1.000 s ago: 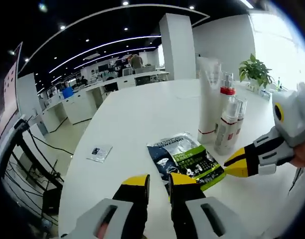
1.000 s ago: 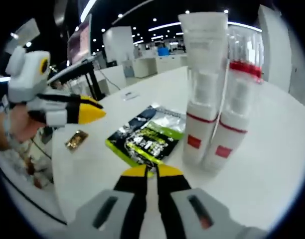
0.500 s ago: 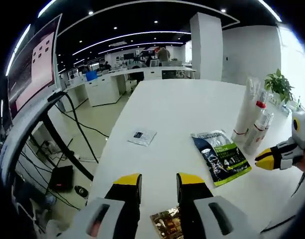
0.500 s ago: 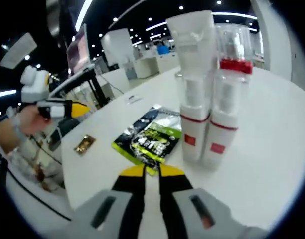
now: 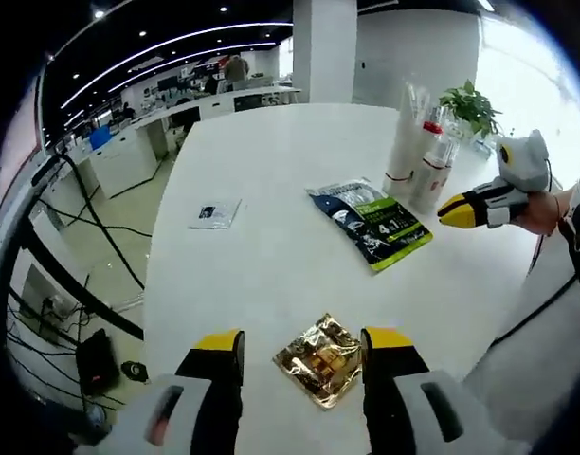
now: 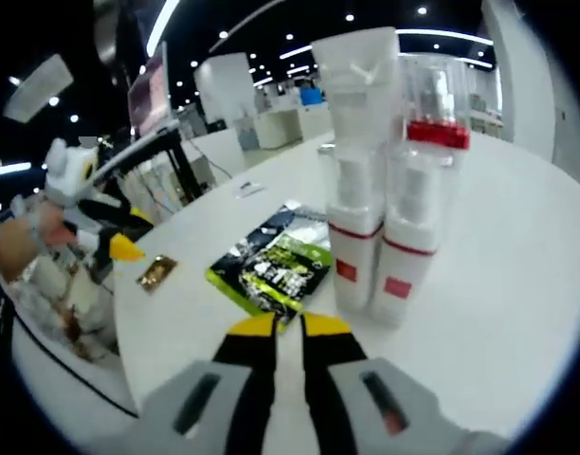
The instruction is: Arrange the skincare products in the storage area until every visible bottle or jar stands upright without overlapping.
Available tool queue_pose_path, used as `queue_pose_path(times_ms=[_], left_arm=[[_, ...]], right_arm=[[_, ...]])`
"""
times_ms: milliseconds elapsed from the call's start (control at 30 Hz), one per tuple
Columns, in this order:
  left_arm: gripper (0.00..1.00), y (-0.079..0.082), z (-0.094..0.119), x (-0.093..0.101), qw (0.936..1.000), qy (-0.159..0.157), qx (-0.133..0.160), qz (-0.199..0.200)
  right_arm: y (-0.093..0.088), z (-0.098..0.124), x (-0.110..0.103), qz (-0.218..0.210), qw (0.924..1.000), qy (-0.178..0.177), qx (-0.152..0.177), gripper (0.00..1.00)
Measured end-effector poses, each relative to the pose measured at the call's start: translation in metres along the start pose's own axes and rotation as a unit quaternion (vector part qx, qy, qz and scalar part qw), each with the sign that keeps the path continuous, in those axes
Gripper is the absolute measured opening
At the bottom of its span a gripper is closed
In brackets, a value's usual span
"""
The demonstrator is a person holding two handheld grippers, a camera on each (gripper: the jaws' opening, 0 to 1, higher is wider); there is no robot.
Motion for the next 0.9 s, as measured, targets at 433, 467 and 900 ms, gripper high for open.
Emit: queue_pose_path(times_ms=[433, 467, 900], left_arm=[[0.49, -0.025, -0.007, -0.001, 0.9956, 0.003, -0.086, -0.038], [0.49, -0.025, -0.007, -0.001, 0.9953, 0.004, -0.088, -0.039], [0.49, -0.019, -0.002, -0.024, 0.9960, 0.062, -0.063, -0.009]], right_arm=[[0.004, -0.001, -0.007, 0.018, 0.9998, 0.011, 0.000, 0.09], [0.004, -0.001, -0.007, 0.019, 0.9998, 0.011, 0.000, 0.09], [0.002, -0.001, -0.004, 0.015, 0.9999, 0.004, -0.003, 0.09]])
Point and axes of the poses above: the point that each gripper's makers call its tool centre point, and the gripper's own axes: z roughly backward along the fingers, x roughly to its right, y roughly out of its top, the point moved 9 cm from there along z, roughly backward along the fingers, and after that the axes turned 13 degrees about -y, right-handed, at the moved point
